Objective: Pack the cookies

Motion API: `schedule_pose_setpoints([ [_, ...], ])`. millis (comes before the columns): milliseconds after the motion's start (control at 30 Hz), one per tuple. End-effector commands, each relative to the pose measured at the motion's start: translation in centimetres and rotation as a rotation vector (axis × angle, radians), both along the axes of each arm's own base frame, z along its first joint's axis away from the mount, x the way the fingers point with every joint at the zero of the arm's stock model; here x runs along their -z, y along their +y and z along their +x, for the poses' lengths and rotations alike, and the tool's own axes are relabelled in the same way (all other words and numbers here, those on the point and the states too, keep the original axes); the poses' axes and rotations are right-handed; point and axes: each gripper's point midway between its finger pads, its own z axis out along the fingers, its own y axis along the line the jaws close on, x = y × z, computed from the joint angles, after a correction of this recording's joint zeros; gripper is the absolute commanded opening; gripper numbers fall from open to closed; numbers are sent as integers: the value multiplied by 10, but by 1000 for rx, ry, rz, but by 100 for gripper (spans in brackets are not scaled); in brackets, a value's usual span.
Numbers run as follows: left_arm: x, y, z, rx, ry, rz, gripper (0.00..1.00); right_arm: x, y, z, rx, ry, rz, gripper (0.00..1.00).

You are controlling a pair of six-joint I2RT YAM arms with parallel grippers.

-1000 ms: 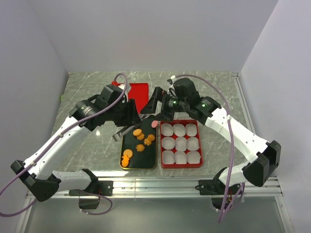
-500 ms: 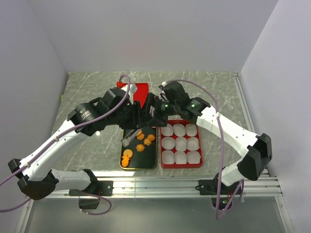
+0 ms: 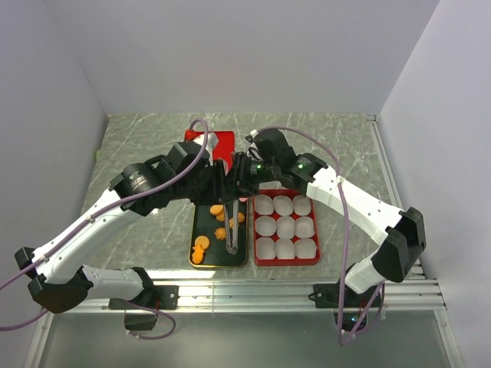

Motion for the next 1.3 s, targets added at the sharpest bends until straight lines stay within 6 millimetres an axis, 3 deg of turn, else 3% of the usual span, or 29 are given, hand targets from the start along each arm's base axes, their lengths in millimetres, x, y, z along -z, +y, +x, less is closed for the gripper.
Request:
schedule_pose_setpoints([
  [0,-9,0,4,-34,-28,-40,49,-28,6,5,-10,-39,67,17],
  [133,-1,9,4,-80,-19,-25,55,-35,6,7,-2,-32,83,11],
  [233,7,10,2,-101,3,-39,78,-40,2,12,24,-31,89,10],
  [267,8,8,0,-103,18,-54,91,-42,1,14,37,-28,94,10],
  [367,16,5,-4,-105,45,-76,100,-46,-2,22,64,-24,104,9],
  [467,24,-1,-8,-118,79,-95,99,-50,-2,26,72,-17,120,9],
  [667,17,-20,-3,-134,62,-216,99,-52,0,22,72,17,148,8],
  [867,27,-26,7,-177,52,-170,99,-52,1,16,67,66,166,8],
  [1167,11,-14,23,-282,-12,-169,62,-47,-4,9,67,94,155,8],
  [1267,4,-16,24,-277,-31,-213,57,-43,-4,8,68,106,147,8],
])
